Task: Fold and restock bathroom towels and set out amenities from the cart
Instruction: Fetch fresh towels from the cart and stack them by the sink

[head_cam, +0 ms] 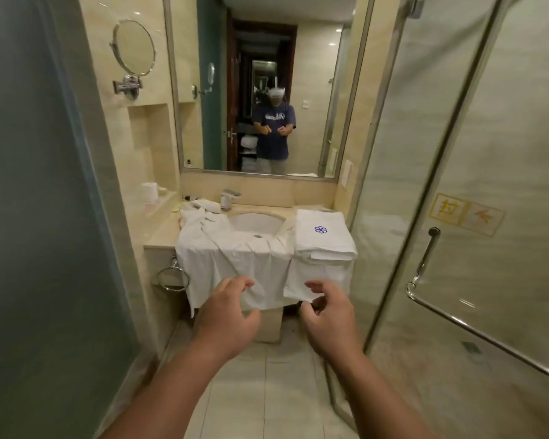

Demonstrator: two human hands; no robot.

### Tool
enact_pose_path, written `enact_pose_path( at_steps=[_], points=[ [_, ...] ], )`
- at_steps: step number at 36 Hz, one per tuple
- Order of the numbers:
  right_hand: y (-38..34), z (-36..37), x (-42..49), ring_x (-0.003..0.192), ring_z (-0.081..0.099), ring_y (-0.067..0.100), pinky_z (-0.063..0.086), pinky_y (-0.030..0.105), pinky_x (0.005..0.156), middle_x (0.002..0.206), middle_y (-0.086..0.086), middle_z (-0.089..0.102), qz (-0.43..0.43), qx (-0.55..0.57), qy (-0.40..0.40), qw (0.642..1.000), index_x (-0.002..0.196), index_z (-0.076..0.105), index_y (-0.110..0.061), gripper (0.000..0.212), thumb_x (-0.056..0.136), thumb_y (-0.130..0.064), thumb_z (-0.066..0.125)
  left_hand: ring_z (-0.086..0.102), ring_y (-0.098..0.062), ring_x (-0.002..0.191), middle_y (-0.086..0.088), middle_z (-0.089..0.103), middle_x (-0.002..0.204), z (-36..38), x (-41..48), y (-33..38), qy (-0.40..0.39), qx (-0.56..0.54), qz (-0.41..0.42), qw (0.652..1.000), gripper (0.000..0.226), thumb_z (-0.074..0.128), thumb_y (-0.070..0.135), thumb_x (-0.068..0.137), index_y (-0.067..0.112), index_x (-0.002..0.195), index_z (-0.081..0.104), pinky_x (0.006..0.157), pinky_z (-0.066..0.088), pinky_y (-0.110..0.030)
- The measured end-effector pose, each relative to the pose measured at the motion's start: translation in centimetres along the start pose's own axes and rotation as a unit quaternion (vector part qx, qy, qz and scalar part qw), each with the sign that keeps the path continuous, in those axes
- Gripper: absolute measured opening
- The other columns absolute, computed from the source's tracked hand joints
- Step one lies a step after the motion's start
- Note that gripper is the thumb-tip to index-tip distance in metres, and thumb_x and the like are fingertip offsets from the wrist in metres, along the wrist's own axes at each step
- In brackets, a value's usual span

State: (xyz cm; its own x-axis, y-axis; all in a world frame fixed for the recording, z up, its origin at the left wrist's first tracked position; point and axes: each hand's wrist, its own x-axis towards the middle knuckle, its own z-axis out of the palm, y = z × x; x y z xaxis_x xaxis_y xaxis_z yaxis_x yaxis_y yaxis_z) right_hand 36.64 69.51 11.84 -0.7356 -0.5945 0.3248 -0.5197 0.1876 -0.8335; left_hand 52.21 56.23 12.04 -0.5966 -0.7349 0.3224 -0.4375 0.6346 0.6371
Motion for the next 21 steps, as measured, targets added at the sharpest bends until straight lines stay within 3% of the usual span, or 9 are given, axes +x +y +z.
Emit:
enact_pose_path(
  at_steps=[6, 13, 18, 21],
  points=[
    [4.0, 3.3, 10.4, 0.092, 0.060, 0.007, 0.046, 0.011, 0.067, 0.113, -0.008, 0.060, 0.040, -0.012, 0.017, 0.999, 0.116, 0.066, -0.028, 0.037, 0.085, -0.008, 0.068, 0.053, -0.008, 0.099, 0.016, 0.050, 0.122, 4.8, 11.8, -2.7, -0.074, -0.013, -0.009, 0.997, 0.047, 0.067, 0.031, 0.087, 0.036, 0.131, 0.053, 0.083, 0.051, -0.027],
    [8.0, 5.1, 20.7, 0.090, 0.059, 0.009, 0.053, 0.031, 0.076, 0.110, -0.011, 0.058, 0.084, -0.021, 0.050, 0.995, 0.111, 0.063, -0.034, 0.043, 0.069, -0.028, 0.057, 0.055, -0.010, 0.108, 0.012, 0.050, 0.131, 9.6, 23.5, -3.9, -0.134, -0.018, -0.011, 0.991, 0.049, 0.065, 0.032, 0.091, 0.034, 0.138, 0.049, 0.090, 0.054, -0.031],
    [12.4, 5.7, 27.8, 0.090, 0.060, 0.013, 0.057, 0.038, 0.080, 0.109, -0.015, 0.058, 0.105, -0.018, 0.051, 0.993, 0.110, 0.064, -0.032, 0.040, 0.078, -0.009, 0.066, 0.056, -0.011, 0.108, 0.013, 0.052, 0.130, 14.6, 30.8, -4.2, -0.148, -0.023, -0.012, 0.989, 0.049, 0.066, 0.033, 0.087, 0.034, 0.135, 0.051, 0.094, 0.054, -0.035],
    [15.5, 5.7, 32.6, 0.093, 0.060, 0.011, 0.055, 0.034, 0.083, 0.112, -0.014, 0.059, 0.114, -0.031, 0.050, 0.992, 0.111, 0.063, -0.033, 0.040, 0.082, -0.006, 0.066, 0.057, -0.010, 0.108, 0.014, 0.050, 0.133, 17.9, 35.0, -4.6, -0.159, -0.022, -0.016, 0.987, 0.048, 0.065, 0.037, 0.089, 0.037, 0.134, 0.049, 0.094, 0.054, -0.034]
  ],
)
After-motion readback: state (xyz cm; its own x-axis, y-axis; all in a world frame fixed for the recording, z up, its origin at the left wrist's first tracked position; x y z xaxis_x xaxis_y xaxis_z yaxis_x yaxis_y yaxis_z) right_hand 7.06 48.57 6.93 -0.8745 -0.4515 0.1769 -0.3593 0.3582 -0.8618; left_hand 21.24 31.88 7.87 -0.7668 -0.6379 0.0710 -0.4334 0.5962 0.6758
